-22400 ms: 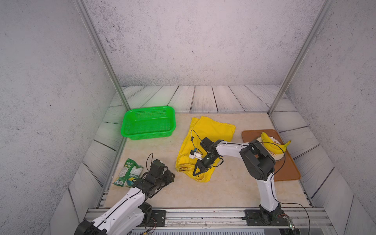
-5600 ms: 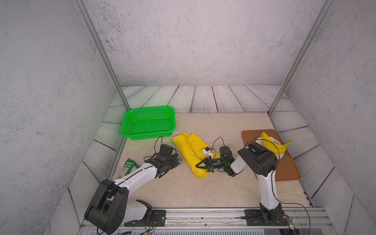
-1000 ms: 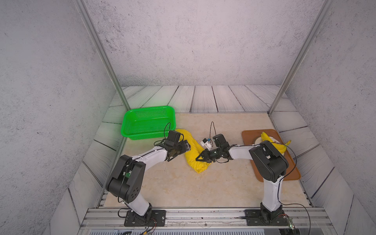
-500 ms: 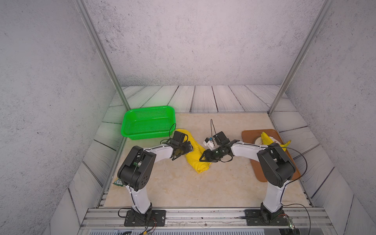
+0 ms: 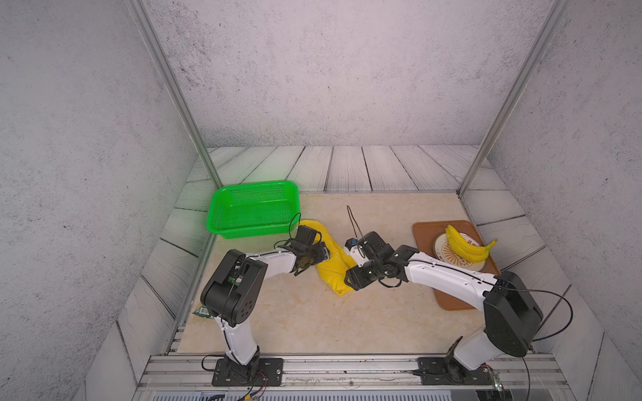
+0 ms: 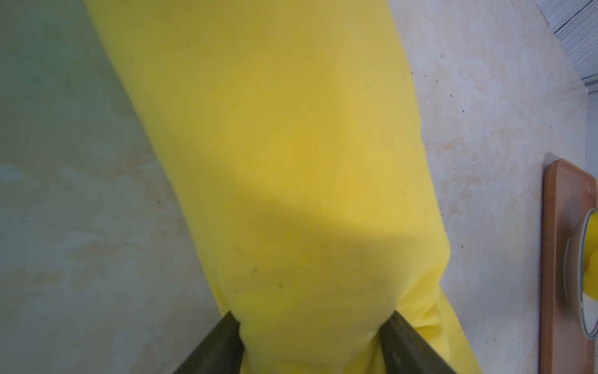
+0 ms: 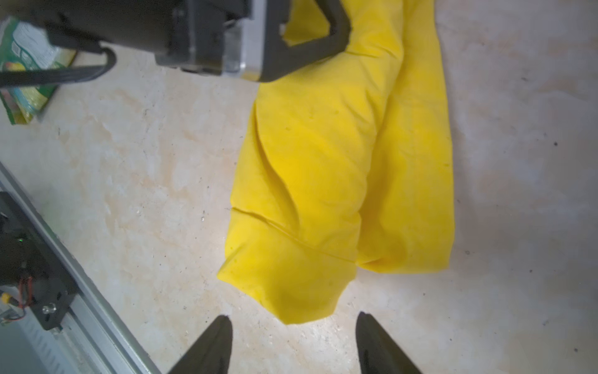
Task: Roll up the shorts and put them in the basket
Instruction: Roll the shorts at the center of the board.
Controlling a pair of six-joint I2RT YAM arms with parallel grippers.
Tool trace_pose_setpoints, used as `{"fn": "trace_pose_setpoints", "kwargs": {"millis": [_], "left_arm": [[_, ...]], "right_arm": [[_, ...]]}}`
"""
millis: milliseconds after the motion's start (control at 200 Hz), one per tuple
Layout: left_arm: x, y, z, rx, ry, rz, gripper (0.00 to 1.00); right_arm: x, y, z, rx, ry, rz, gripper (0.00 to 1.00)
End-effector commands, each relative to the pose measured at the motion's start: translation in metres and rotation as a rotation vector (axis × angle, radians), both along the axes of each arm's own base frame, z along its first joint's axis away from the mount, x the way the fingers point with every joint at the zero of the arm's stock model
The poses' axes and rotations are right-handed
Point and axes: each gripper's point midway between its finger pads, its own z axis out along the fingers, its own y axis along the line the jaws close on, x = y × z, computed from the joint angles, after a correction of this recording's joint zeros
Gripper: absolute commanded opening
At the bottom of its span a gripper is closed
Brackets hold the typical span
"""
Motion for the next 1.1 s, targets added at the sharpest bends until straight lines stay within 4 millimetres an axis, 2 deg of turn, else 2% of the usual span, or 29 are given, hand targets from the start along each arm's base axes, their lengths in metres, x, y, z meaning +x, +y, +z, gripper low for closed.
{"fn": "trace_pose_setpoints", "kwargs": {"millis": [0,240,385,535,706,831,951,1051,1096], "left_arm": [[-0.041,0.009,-0.039,0.057,0.172,-0.020,0.70],[-0.040,0.005,-0.038,0.031,0.180,-0.017,0.70],[-0.040,0.004,-0.036,0.018,0.182,-0.014,0.70],[-0.038,0.005,-0.034,-0.010,0.188,-0.003,0.70],[-0.036,0.005,-0.032,-0.064,0.195,0.013,0.70],[-0.033,0.004,-0.026,-0.088,0.188,0.019,0.70],[-0.027,0.009,-0.014,-0.109,0.164,0.037,0.71],[-0.022,0.016,0.000,-0.136,0.143,0.058,0.72],[-0.019,0.021,0.007,-0.140,0.130,0.072,0.73]], "right_arm": [[0.013,0.007,0.005,-0.081,-0.118,0.011,0.69],[0.023,0.045,-0.005,-0.122,-0.236,0.063,0.70],[0.030,0.058,-0.026,-0.159,-0.275,0.072,0.72],[0.037,0.057,-0.051,-0.210,-0.291,0.045,0.73],[0.041,0.044,-0.082,-0.275,-0.292,-0.003,0.71],[0.039,0.040,-0.100,-0.289,-0.258,-0.014,0.60],[0.034,0.037,-0.114,-0.268,-0.211,-0.019,0.37],[0.028,0.038,-0.120,-0.182,-0.119,-0.032,0.21],[0.026,0.039,-0.119,-0.125,-0.072,-0.042,0.19]]}}
